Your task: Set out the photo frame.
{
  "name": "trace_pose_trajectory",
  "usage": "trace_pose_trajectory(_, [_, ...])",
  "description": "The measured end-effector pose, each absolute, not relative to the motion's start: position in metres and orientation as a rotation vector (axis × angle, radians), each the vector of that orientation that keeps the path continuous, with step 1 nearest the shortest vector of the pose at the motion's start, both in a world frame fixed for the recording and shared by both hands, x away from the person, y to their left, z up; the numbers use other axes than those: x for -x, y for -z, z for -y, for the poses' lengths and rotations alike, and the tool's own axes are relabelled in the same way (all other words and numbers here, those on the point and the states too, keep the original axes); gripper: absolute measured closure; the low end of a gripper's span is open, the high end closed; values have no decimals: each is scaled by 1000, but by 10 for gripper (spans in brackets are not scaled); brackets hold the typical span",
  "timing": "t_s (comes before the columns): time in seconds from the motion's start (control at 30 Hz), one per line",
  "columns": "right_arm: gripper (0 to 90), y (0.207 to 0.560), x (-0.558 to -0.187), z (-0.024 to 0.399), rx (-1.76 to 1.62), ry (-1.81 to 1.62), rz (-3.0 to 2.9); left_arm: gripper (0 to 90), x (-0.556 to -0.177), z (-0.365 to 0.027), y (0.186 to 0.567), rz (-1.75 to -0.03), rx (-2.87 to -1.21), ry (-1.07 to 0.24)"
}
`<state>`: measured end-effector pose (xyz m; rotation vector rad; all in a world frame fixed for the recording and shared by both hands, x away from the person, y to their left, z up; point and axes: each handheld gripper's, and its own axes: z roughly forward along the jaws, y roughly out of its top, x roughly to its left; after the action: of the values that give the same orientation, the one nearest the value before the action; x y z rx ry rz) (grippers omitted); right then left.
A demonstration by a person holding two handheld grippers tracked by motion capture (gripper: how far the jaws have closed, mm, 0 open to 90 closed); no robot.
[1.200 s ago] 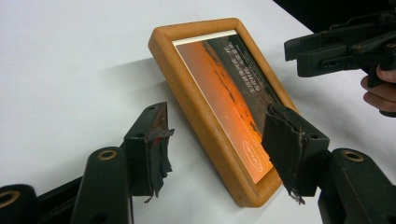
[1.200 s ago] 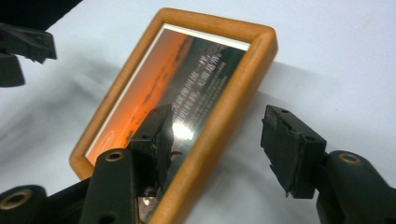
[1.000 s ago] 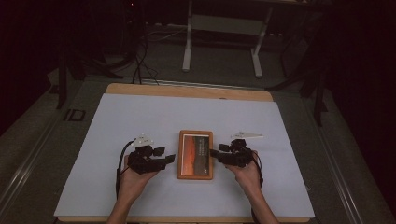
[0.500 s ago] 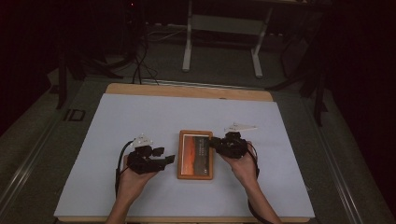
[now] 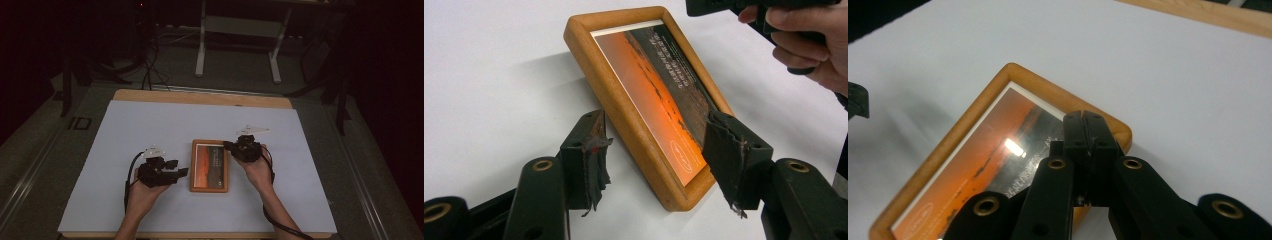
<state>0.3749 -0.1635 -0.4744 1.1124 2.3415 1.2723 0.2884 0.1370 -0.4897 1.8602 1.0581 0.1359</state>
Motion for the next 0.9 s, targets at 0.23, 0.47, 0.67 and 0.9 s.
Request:
trace_pose_trajectory(0.23, [897, 476, -381, 161, -1062, -1224, -2357, 427, -288, -136, 490, -1062, -1856, -145])
trace_pose_trajectory(0.47, [892, 477, -388, 154, -1044, -1164, -2366, 422, -288, -138, 489, -1064, -1847, -148])
trace_pose_trajectory(0.67, [889, 480, -391, 148, -1029, -1135, -2384, 419, -288, -138, 490, -1066, -1850, -152])
trace_pose_trajectory(0.9, [889, 489, -392, 145, -1045, -1135, -2394, 419, -288, -137, 490, -1069, -1859, -161])
